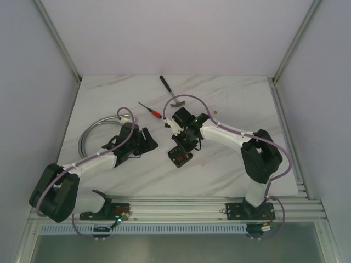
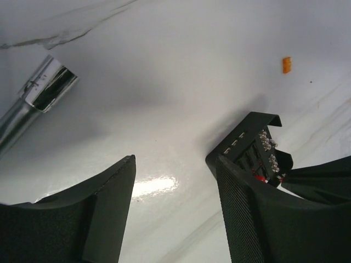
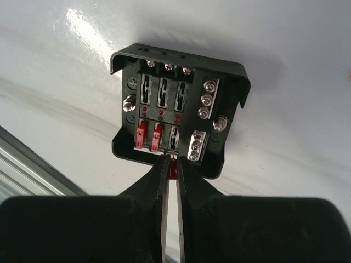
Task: Snap on the fuse box
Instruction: Install the fuse at the fuse box base.
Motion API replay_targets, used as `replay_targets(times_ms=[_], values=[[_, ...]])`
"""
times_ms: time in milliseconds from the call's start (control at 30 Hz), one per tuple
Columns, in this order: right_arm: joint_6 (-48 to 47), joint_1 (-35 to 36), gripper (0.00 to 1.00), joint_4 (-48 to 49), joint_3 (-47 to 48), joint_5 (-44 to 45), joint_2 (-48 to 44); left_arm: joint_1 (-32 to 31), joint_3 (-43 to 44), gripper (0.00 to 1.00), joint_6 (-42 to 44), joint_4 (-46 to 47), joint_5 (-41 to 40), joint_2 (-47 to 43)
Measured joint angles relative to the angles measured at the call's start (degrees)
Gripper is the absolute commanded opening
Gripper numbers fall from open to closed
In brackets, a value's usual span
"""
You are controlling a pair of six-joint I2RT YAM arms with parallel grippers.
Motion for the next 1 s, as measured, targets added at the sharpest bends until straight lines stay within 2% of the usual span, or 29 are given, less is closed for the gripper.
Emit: replay_targets(times_ms=[333, 667, 1000], values=[[-0.85, 2.32, 0.04, -4.52, 4.26, 2.95, 4.68, 2.67, -1.90, 0.78, -0.02, 1.09, 1.90, -0.02], [-1.57, 3.54, 0.04, -7.17, 6.40, 5.01, 7.28, 2.97, -2.56, 0.80, -0.02, 1.68, 2.60, -0.26], [-2.03, 4.09, 0.17, -8.31, 7.48, 5.97, 8.02, 2.97, -2.97, 0.80, -0.37, 1.79, 2.82, -0.42]])
